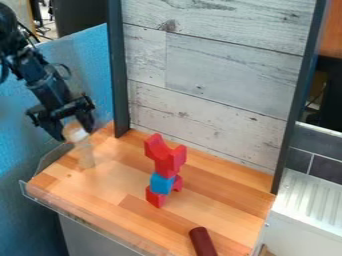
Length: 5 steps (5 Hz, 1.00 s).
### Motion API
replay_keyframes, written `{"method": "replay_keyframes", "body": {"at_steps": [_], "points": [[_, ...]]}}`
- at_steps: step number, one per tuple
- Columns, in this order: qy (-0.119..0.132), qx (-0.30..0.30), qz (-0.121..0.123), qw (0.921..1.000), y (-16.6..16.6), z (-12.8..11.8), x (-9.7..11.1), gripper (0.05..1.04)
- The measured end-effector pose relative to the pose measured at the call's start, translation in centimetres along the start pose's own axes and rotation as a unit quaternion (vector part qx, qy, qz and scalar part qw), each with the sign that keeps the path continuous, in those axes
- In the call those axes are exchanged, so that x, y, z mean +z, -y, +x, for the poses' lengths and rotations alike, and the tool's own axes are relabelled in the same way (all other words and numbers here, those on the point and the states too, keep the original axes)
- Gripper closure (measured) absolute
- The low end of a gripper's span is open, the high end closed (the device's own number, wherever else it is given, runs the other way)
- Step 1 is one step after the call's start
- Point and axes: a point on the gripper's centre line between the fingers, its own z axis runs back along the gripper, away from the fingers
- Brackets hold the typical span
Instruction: Put the ring through the cylinder
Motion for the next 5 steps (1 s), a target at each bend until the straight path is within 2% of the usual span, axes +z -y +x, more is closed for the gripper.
{"method": "replay_keyframes", "body": {"at_steps": [1, 2, 3, 5], "points": [[0.048, 0.006, 0.033, 0.9983, -0.6, 1.4, 1.4, 0.296], [0.068, 0.008, 0.057, 0.9960, -1.0, 2.1, 2.2, 0.296], [0.074, 0.008, 0.071, 0.9947, -0.6, 3.5, 2.5, 0.296], [0.038, 0.020, 0.088, 0.9952, -0.9, 4.5, -0.8, 0.296]]}}
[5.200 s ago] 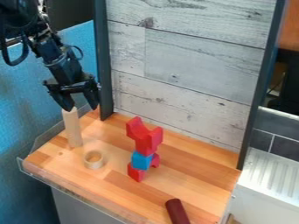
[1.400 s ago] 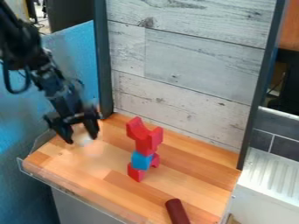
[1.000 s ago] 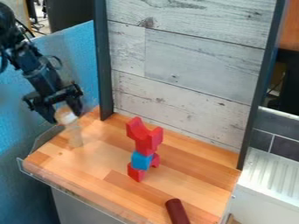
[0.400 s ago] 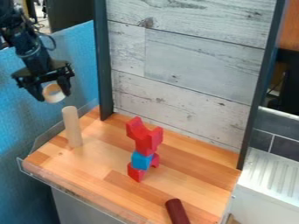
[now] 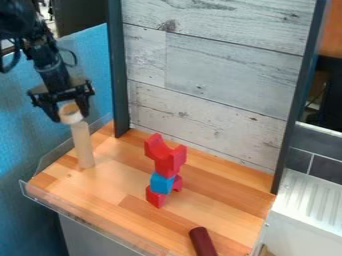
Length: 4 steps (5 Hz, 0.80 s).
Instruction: Put the ring through the cylinder
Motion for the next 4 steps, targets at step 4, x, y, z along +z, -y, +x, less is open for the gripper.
{"method": "replay_keyframes", "body": {"at_steps": [4], "points": [[-0.021, -0.002, 0.002, 0.9998, 1.0, 0.0, -2.2, 0.233]]}}
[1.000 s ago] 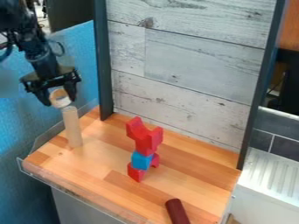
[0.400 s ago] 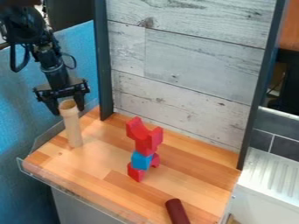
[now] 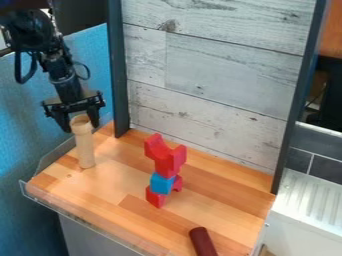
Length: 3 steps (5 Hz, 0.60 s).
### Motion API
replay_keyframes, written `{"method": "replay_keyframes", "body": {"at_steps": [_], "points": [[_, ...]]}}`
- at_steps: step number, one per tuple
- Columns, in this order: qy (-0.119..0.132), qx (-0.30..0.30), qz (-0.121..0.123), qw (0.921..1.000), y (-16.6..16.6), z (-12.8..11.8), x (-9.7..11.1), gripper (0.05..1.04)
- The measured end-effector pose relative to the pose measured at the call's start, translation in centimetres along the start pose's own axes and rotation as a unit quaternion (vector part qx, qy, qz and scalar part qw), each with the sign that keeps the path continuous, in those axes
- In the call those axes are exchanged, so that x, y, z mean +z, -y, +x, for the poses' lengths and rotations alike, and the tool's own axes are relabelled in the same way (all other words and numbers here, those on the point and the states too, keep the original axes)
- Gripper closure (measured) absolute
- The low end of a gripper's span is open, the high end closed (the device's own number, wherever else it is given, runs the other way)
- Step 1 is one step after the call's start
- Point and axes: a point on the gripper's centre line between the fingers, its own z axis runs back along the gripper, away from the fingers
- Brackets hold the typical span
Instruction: Put the ring through the cylinder
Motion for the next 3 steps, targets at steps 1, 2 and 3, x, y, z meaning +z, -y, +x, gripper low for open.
{"method": "replay_keyframes", "body": {"at_steps": [1, 2, 3], "points": [[0.009, -0.010, -0.004, 0.9999, 0.1, 0.0, -0.3, 0.069], [-0.010, -0.030, -0.015, 0.9994, 0.3, -1.0, -0.6, 0.074], [0.005, -0.061, -0.031, 0.9977, 0.6, -0.7, 1.8, 0.079]]}}
